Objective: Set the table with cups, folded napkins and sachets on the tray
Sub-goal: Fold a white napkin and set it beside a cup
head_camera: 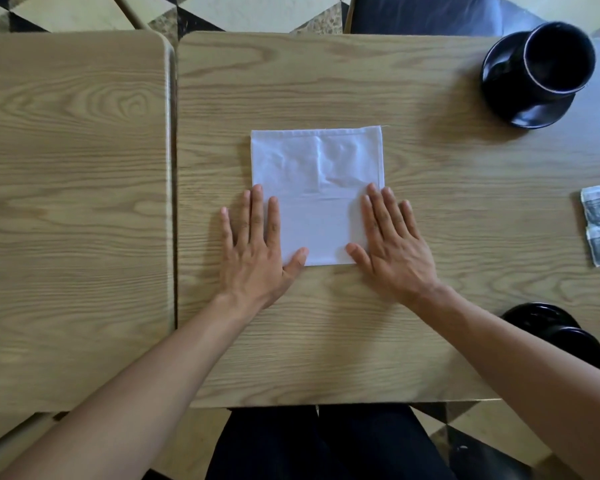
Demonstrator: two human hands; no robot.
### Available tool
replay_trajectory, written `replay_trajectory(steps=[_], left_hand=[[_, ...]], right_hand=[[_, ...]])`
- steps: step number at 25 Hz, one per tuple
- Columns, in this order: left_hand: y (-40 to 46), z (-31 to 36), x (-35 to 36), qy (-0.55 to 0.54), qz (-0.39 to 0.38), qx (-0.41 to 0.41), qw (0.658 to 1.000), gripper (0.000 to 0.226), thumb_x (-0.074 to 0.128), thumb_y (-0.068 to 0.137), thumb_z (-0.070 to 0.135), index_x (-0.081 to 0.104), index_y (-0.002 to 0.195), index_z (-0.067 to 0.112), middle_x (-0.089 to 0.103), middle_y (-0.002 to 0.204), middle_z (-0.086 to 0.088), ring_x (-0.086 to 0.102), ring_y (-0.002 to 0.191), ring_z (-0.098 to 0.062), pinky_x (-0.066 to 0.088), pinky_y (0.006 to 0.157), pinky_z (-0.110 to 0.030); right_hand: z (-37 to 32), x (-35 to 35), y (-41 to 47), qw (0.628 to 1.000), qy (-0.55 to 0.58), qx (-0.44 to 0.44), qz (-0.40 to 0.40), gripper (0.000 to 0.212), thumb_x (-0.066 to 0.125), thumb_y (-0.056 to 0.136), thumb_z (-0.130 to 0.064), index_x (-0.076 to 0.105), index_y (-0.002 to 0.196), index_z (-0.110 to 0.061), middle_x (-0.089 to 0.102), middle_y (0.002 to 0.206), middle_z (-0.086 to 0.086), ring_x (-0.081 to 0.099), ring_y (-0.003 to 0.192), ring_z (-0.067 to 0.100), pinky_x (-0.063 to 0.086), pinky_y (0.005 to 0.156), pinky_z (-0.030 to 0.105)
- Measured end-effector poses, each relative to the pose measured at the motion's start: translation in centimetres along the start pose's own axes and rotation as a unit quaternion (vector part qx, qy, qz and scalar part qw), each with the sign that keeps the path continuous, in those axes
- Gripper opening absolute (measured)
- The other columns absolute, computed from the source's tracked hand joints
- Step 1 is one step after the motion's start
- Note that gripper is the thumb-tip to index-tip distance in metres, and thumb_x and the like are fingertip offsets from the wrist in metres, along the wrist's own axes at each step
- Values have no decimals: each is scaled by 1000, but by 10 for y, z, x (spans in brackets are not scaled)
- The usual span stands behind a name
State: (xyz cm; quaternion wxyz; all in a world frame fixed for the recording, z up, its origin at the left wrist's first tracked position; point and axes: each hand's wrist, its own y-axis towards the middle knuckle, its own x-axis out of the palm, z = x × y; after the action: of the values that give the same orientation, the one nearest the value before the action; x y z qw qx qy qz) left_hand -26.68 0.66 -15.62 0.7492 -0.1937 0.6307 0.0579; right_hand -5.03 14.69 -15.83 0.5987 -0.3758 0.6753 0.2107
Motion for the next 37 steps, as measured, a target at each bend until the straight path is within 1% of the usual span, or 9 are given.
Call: replay_trajectory(steps=[3, 5, 8, 11, 14, 20, 27, 32, 37], left_hand=[[-4, -7, -9, -52, 4, 16, 999, 99, 34, 91, 75, 14, 161, 8, 1, 169, -21, -3, 156, -38, 3, 122, -64], [-8, -19, -18, -70, 39, 98, 992, 91, 51, 89, 70, 38, 153, 6, 22, 165, -22, 14, 154, -42, 12, 122, -62], [-12, -42, -24, -62, 105, 265, 957, 43, 69, 89, 36, 68, 114, 1, 62, 128, -21, 56, 122, -43, 43, 103, -52], [-15, -54, -29, -57, 92, 329, 938, 14, 61, 92, 10, 70, 96, -1, 66, 106, -18, 65, 103, -38, 51, 87, -44], [-15, -56, -31, -58, 91, 326, 939, 15, 58, 95, 6, 70, 97, -3, 67, 108, -19, 66, 107, -37, 54, 90, -45], [-23, -69, -32, -67, 82, 339, 935, 15, 62, 95, 2, 73, 102, -5, 68, 125, -21, 62, 126, -35, 54, 99, -46], [-21, -64, -34, -74, 115, 335, 932, 11, 65, 94, 3, 75, 93, -3, 72, 117, -18, 67, 118, -34, 56, 90, -46], [-19, -65, -27, -90, 137, 335, 928, 11, 65, 93, 0, 74, 88, -2, 73, 110, -16, 68, 113, -36, 55, 94, -45], [-29, -67, -21, -98, 138, 333, 928, 10, 65, 94, 2, 74, 92, -3, 72, 113, -17, 65, 119, -35, 53, 98, -45]], right_hand=[[6, -11, -2, 996, 83, -13, 6, 72, 41, 103, -51, 37, 156, -3, 20, 169, 17, 12, 157, 36, 18, 126, 54], [17, -17, -11, 989, 116, -79, 37, 53, 61, 97, -42, 59, 138, -8, 39, 158, 16, 28, 152, 35, 35, 119, 49], [34, -23, -22, 976, 139, -162, 33, 31, 71, 88, -24, 70, 116, -11, 56, 137, 11, 50, 132, 30, 51, 101, 43], [45, -26, -21, 971, 137, -196, 26, 21, 71, 87, -10, 73, 107, -7, 65, 128, 9, 56, 131, 27, 53, 97, 43], [53, -28, -18, 967, 133, -216, 38, 18, 70, 89, -3, 75, 107, -6, 69, 127, 7, 58, 132, 25, 54, 98, 42], [58, -24, -21, 961, 115, -237, 80, 14, 67, 97, -9, 78, 105, -7, 71, 127, 6, 62, 129, 27, 53, 101, 43], [52, -20, -21, 961, 133, -212, 118, 10, 68, 98, -10, 77, 100, -7, 73, 122, 4, 65, 122, 28, 53, 99, 42], [48, -11, -23, 960, 177, -169, 137, 10, 67, 97, -9, 76, 96, -5, 74, 117, 3, 63, 121, 29, 52, 100, 41], [44, -9, -32, 958, 195, -159, 137, 9, 66, 95, -5, 75, 95, -3, 75, 116, 3, 63, 122, 30, 53, 100, 42]])
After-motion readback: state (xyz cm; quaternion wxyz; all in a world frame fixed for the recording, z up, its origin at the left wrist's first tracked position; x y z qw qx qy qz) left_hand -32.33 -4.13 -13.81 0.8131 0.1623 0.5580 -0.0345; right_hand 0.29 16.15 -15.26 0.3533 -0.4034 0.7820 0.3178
